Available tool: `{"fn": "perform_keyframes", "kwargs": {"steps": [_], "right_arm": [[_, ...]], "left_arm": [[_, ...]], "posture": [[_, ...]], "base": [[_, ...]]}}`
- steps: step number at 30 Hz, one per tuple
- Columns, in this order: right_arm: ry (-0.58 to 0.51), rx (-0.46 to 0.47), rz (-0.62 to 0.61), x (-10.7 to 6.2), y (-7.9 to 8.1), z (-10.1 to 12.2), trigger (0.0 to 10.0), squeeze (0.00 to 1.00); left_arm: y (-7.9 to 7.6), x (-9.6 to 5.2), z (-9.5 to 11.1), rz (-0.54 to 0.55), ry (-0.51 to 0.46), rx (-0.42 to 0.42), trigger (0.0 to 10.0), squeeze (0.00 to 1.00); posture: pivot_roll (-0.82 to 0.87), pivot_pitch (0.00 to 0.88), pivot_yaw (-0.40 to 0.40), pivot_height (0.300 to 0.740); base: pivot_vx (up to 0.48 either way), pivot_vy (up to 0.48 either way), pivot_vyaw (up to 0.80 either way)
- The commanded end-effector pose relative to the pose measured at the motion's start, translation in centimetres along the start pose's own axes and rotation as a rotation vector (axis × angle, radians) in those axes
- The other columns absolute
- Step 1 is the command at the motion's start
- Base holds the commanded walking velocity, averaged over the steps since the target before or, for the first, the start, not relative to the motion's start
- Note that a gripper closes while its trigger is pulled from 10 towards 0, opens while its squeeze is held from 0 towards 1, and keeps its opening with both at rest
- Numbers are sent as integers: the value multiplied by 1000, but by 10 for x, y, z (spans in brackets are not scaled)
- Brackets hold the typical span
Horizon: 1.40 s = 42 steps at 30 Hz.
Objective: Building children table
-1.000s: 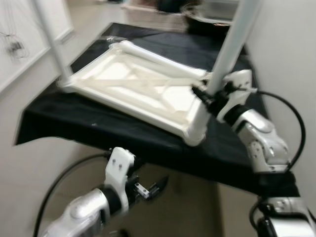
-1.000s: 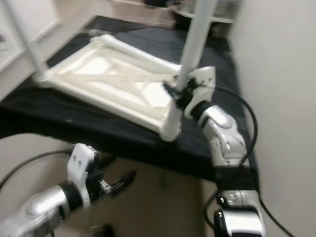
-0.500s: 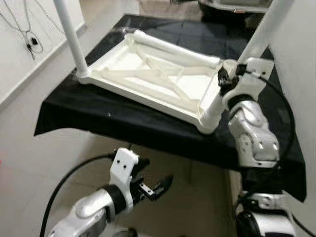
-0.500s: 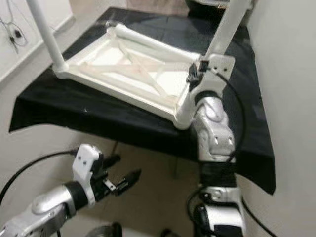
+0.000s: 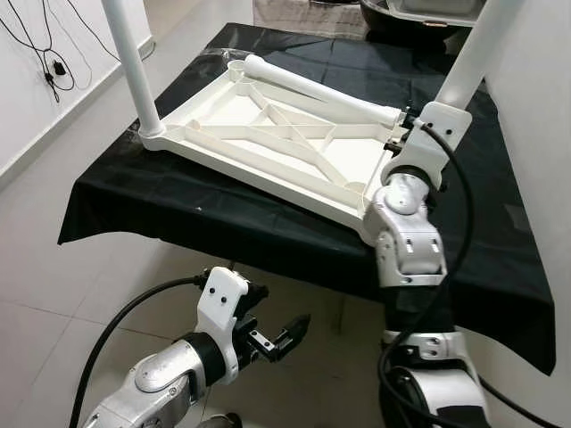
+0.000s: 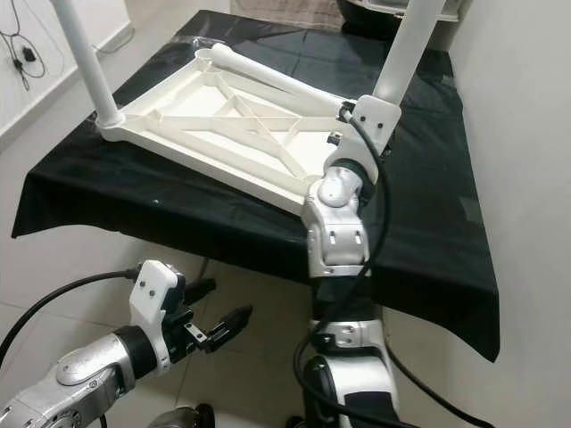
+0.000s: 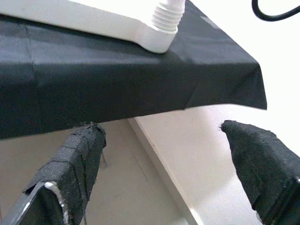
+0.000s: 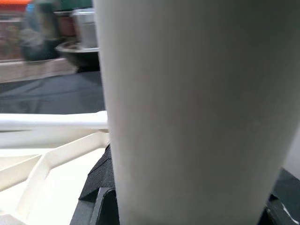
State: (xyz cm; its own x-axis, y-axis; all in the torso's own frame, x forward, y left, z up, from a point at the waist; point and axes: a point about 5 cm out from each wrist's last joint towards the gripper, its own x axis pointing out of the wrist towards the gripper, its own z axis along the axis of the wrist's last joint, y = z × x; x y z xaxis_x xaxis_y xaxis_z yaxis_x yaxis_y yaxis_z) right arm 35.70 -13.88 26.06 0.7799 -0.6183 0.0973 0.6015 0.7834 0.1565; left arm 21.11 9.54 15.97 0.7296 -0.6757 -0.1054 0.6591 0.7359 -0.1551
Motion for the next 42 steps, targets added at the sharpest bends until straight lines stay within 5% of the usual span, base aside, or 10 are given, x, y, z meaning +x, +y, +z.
{"fn": "perform_keyframes", "kwargs": {"steps": [1,9,16,18,19,26,27,28,37,42], "right_arm": [[138,-100,-65,3,-12,-37,10000,0],[116,16,-47,-6,6,-22,10000,0],[-183,166,139,-9,4,43,10000,0],[-183,166,139,-9,4,43,10000,0],[-230,193,215,-14,3,52,10000,0],[-162,298,606,-30,9,47,10000,0],[-122,290,684,-36,10,39,10000,0],[-103,283,736,-40,9,33,10000,0],[-20,264,968,-67,5,13,10000,0],[6,262,1047,-74,3,12,10000,0]], "left_arm": [[-2,1,-4,-1,16,2,10000,0],[-2,1,-5,2,15,-1,10000,0],[-2,7,-7,-6,22,-6,10000,0],[-2,7,-7,-6,22,-6,10000,0],[-1,9,-6,-2,20,4,10000,1000],[14,27,7,110,-23,73,10000,1000],[17,34,14,119,-34,148,10000,314],[19,39,20,125,-46,195,10000,0],[25,74,40,152,-112,357,10000,0],[25,80,37,158,-108,390,10000,0]], "posture": [[177,175,-60,740],[174,161,-68,740],[166,138,-69,740],[166,138,-69,740],[163,136,-68,740],[150,120,-58,740],[151,116,-58,740],[151,116,-58,740],[139,100,-56,740],[133,94,-55,740]], "base": [[0,0,0],[0,0,0],[0,0,0],[0,0,0],[0,0,0],[0,0,0],[0,0,0],[0,0,0],[0,0,0],[0,0,0]]}}
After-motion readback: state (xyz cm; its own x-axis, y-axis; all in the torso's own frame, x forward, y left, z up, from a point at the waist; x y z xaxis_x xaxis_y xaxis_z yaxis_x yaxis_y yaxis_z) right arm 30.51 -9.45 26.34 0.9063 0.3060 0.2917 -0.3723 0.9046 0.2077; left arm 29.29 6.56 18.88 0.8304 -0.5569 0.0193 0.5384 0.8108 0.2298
